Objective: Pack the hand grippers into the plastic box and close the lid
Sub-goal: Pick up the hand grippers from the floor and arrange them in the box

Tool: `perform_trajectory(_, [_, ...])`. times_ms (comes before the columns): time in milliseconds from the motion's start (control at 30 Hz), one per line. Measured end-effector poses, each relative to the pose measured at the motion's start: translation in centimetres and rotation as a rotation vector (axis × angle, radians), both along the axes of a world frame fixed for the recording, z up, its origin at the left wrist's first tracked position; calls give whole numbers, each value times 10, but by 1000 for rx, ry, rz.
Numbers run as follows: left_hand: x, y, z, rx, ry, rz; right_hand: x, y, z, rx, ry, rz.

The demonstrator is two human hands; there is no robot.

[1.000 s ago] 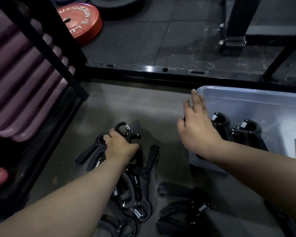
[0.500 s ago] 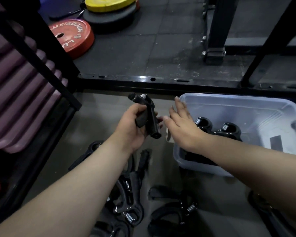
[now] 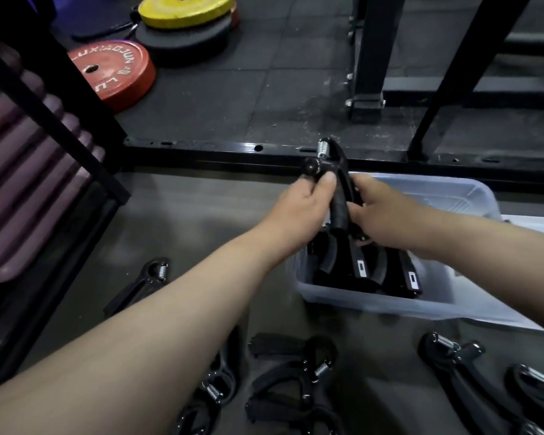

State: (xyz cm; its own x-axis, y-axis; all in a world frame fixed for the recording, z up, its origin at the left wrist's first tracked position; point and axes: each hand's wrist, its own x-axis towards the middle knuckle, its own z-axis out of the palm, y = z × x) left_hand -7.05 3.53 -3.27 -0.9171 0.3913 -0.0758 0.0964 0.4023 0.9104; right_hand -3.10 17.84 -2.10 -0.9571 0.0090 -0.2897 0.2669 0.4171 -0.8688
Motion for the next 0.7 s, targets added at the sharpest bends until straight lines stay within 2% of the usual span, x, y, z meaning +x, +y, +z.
perform_trajectory(67, [0, 5, -13, -323, 200, -39, 5, 25, -4, 47, -31, -70])
perform_trajectory(100, [1, 5, -21, -439, 231, -56, 8, 38, -8, 105, -67, -92])
perform_trajectory(200, [7, -2, -44, -610, 251, -74, 21, 71, -18, 283, -196, -73])
perform_trajectory(367, [10, -4, -60, -636, 287, -42, 39, 100, -48, 389, -414, -119])
perform_trajectory(567, [9, -5, -62, -567, 295, -23, 36, 99, -69, 460, -414, -184])
perform_trajectory(700, [9, -6, -64, -563, 309, -22, 31, 90, -77, 493, -433, -147])
